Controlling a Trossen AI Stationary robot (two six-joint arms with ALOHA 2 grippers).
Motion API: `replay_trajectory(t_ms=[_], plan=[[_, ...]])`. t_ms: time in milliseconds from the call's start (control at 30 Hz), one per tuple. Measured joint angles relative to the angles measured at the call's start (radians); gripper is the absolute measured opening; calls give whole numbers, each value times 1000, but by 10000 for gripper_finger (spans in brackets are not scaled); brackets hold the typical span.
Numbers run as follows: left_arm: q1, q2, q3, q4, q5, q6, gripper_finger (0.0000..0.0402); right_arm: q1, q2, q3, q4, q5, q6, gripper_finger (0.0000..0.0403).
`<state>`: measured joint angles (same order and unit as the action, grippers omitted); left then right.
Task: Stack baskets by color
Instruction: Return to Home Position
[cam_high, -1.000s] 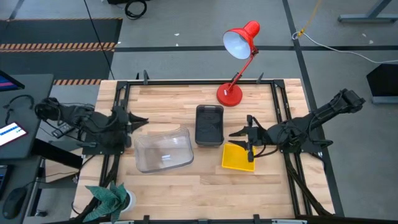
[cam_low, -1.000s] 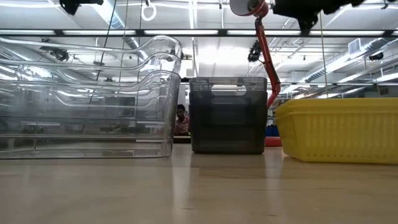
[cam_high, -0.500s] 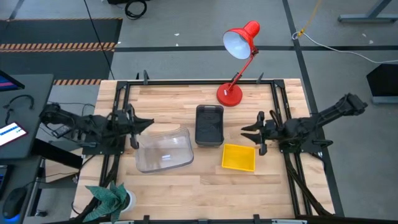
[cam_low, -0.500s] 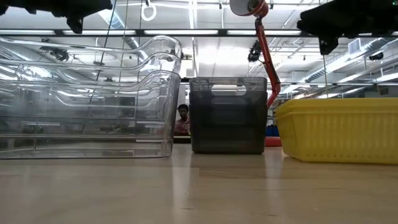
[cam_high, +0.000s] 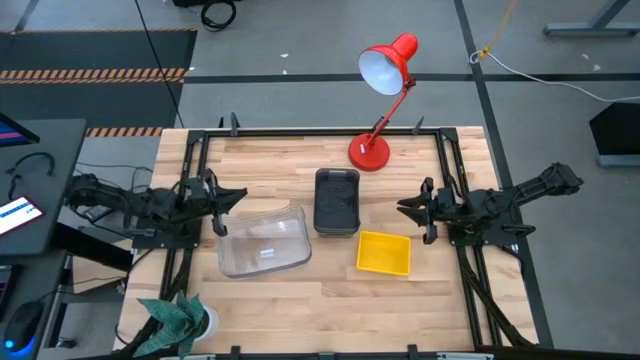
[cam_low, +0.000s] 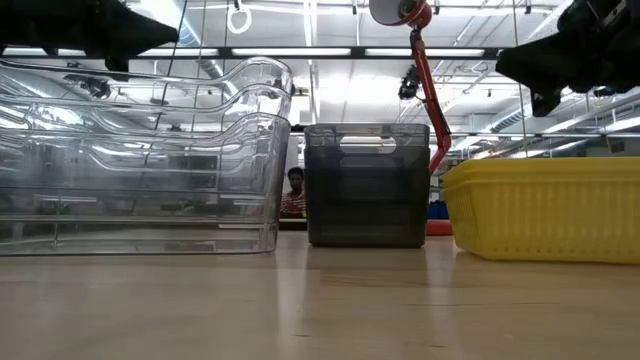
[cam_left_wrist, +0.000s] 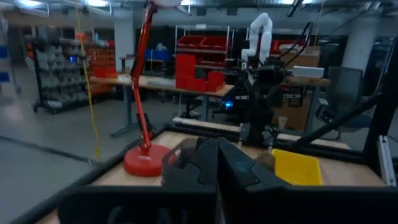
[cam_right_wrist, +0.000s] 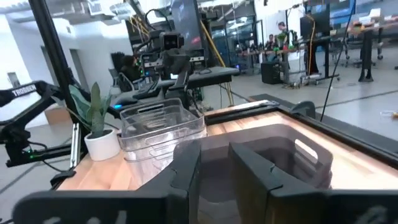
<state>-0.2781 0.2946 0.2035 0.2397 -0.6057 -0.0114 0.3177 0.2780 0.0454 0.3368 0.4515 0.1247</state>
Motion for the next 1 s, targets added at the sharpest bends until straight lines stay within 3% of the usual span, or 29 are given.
replay_trajectory(t_ms=[167,367,633,800,1000], plan=[[-1,-71,0,-3,4,130,3,0,-109,-38,-3,1,-57,69],[-1,-174,-86,69,137,147,2,-15,-213,-39,-127,71,-33,46],[0,-237,-190,152,207,76,2,-27,-248,-39,-132,80,12,32],[0,-236,-195,112,256,22,9,-27,-246,-39,-129,78,89,34],[0,-237,-195,115,256,-90,22,-27,-246,-39,-129,79,52,33]])
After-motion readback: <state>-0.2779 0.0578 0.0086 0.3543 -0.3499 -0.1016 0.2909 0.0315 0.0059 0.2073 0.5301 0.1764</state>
